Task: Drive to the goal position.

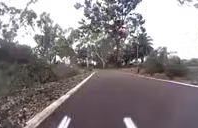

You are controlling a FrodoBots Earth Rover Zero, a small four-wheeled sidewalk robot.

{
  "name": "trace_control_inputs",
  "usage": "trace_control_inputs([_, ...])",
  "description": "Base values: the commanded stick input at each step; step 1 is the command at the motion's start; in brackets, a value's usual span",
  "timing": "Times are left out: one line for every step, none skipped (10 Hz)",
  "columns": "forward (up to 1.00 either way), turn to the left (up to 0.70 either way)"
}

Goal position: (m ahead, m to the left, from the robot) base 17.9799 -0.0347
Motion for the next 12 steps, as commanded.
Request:
trace_control_inputs([0.6,0.0])
trace_control_inputs([0.6,-0.15])
trace_control_inputs([0.6,-0.15])
trace_control_inputs([0.6,-0.15])
trace_control_inputs([0.6,-0.15])
trace_control_inputs([0.6,-0.15])
trace_control_inputs([0.6,-0.15])
trace_control_inputs([0.6,-0.15])
trace_control_inputs([0.6,0.0])
trace_control_inputs([0.6,0.0])
trace_control_inputs([0.6,0.0])
trace_control_inputs([0.6,-0.15])
